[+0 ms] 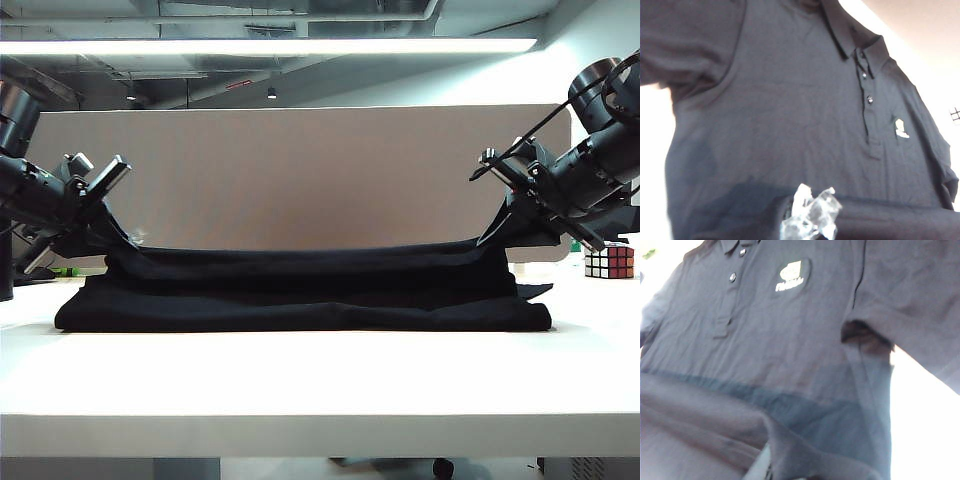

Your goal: Fold the bottom side of the T-shirt horizontally towards the center, about one-third of the way, then fold the sleeve back towards the center, creating a straight line along the edge of the T-shirt, and finally fold the bottom of the T-shirt up towards the top, creating a neat rectangle.

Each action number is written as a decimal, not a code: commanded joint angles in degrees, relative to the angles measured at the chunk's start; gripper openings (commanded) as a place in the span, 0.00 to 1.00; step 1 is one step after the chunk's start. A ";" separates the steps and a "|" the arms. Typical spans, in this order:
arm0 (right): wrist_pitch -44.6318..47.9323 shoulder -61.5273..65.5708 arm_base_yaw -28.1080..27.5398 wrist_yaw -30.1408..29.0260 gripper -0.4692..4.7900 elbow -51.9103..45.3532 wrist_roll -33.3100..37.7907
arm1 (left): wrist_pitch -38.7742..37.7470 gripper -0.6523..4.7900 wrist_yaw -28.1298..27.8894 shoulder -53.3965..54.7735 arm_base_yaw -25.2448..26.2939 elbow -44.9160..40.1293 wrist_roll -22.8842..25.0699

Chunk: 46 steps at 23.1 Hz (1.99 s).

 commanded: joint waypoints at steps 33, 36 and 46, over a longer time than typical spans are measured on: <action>18.75 11.43 0.74 7.15 0.71 9.53 0.98 | 10.86 0.79 -7.13 9.73 -0.74 7.67 9.79; 18.69 11.21 -0.46 4.94 0.90 9.60 1.01 | 10.69 0.81 -5.66 8.15 1.44 7.65 13.44; 2.69 6.27 -4.96 -3.37 0.89 11.80 2.32 | 5.16 0.80 -2.38 3.39 8.20 7.63 11.85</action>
